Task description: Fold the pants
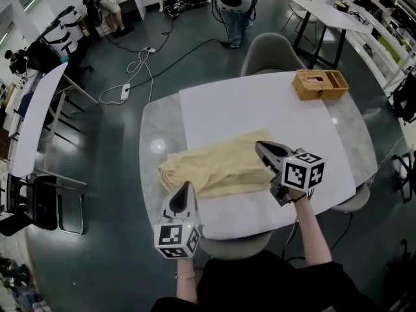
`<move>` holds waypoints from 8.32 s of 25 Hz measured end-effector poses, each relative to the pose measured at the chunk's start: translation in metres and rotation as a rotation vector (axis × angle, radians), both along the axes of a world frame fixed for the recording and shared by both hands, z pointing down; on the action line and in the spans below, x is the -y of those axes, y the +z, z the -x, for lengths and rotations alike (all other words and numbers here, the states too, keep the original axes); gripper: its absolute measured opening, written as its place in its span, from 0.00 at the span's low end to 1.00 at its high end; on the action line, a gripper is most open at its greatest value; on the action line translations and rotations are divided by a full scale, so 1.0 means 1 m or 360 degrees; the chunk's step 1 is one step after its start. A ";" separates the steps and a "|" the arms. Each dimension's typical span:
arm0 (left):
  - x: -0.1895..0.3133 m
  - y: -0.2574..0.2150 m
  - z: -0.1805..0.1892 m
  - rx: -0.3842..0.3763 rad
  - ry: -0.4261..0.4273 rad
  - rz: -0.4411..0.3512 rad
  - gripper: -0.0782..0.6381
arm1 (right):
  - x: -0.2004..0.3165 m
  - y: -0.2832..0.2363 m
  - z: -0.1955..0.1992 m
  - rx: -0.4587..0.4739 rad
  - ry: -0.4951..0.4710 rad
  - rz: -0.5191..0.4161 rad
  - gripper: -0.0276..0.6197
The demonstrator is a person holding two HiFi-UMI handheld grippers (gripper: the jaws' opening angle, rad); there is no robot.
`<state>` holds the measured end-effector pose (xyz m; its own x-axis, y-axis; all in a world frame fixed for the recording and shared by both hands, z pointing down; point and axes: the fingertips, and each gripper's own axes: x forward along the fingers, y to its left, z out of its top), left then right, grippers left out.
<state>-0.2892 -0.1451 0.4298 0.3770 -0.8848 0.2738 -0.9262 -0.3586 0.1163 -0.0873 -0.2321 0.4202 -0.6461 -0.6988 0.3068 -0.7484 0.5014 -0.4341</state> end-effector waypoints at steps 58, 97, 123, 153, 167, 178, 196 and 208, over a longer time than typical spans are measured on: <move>0.020 0.056 -0.041 0.0045 0.0013 0.0213 0.13 | 0.040 0.152 -0.089 -0.0534 0.0176 0.0777 0.09; -0.024 0.031 0.056 -0.0148 -0.0172 0.0049 0.13 | 0.006 -0.003 0.132 -0.0429 -0.0354 0.0591 0.09; -0.052 0.054 0.106 -0.0177 -0.0310 0.0152 0.13 | -0.006 0.098 0.280 -0.0528 -0.0511 0.0798 0.09; -0.063 0.068 0.126 -0.0192 -0.0302 0.0212 0.13 | -0.019 0.146 0.329 -0.0353 -0.0428 0.0967 0.36; -0.058 0.051 0.114 -0.0153 -0.0212 0.0138 0.13 | -0.022 0.079 0.300 0.0254 -0.0504 0.0948 0.33; -0.052 0.014 0.086 -0.0086 -0.0226 0.0023 0.13 | -0.025 0.012 0.205 0.0148 -0.0588 0.0470 0.07; -0.060 -0.074 0.011 0.0081 -0.0250 -0.0333 0.13 | -0.073 -0.080 0.013 0.0106 -0.0236 -0.0382 0.06; -0.069 -0.103 -0.003 0.0099 -0.0273 -0.0465 0.13 | -0.091 -0.105 -0.053 0.0061 0.0020 -0.0605 0.06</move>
